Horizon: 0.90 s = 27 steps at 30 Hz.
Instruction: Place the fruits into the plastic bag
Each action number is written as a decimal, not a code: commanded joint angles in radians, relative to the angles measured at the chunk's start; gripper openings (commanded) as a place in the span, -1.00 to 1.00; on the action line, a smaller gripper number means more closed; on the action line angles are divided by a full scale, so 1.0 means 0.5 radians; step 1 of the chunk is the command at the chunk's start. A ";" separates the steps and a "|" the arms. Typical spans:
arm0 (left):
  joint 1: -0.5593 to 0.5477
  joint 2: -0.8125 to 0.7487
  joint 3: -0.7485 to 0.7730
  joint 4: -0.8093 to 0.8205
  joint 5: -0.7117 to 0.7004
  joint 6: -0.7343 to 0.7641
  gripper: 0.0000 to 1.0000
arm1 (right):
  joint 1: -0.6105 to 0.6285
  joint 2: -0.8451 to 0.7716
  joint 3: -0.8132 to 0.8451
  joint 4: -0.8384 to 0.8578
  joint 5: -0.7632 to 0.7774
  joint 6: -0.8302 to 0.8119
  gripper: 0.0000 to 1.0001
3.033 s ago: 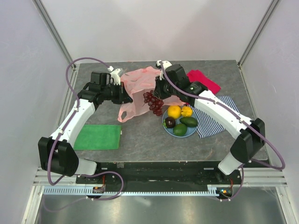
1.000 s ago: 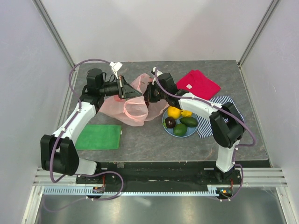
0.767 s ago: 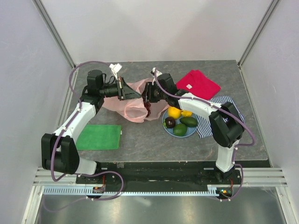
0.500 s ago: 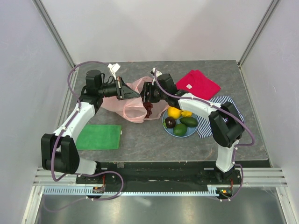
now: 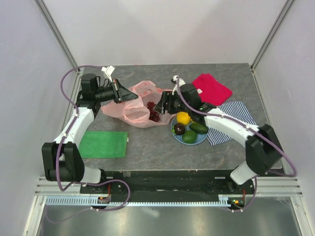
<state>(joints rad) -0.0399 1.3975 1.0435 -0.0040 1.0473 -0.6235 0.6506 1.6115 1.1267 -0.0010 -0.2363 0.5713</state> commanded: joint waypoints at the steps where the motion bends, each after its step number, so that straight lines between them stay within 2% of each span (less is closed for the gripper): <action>1: 0.000 -0.025 0.014 -0.053 -0.005 0.100 -0.97 | 0.006 -0.372 -0.060 0.005 0.092 -0.102 0.47; 6: 0.018 -0.025 0.039 -0.139 -0.051 0.170 -0.97 | 0.003 -0.600 -0.115 -0.363 0.334 -0.200 0.49; 10: 0.018 -0.025 0.039 -0.155 -0.061 0.179 -0.97 | 0.000 -0.719 -0.063 -0.679 0.790 -0.296 0.46; 13: 0.018 -0.016 0.039 -0.158 -0.061 0.179 -0.97 | -0.013 -0.692 0.029 -0.958 1.137 -0.305 0.44; 15: 0.018 -0.015 0.042 -0.158 -0.061 0.179 -0.97 | -0.019 -0.658 0.066 -1.111 1.261 -0.287 0.42; 18: 0.018 -0.015 0.039 -0.164 -0.070 0.182 -0.97 | -0.049 -0.591 0.087 -1.195 1.316 -0.250 0.34; 27: 0.018 -0.025 0.048 -0.194 -0.091 0.207 -0.97 | -0.086 -0.413 0.041 -1.170 1.329 -0.142 0.05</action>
<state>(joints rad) -0.0349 1.3979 1.0439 -0.0845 1.0218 -0.5674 0.6075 1.3705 1.1252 -0.5678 0.3847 0.4725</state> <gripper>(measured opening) 0.022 0.545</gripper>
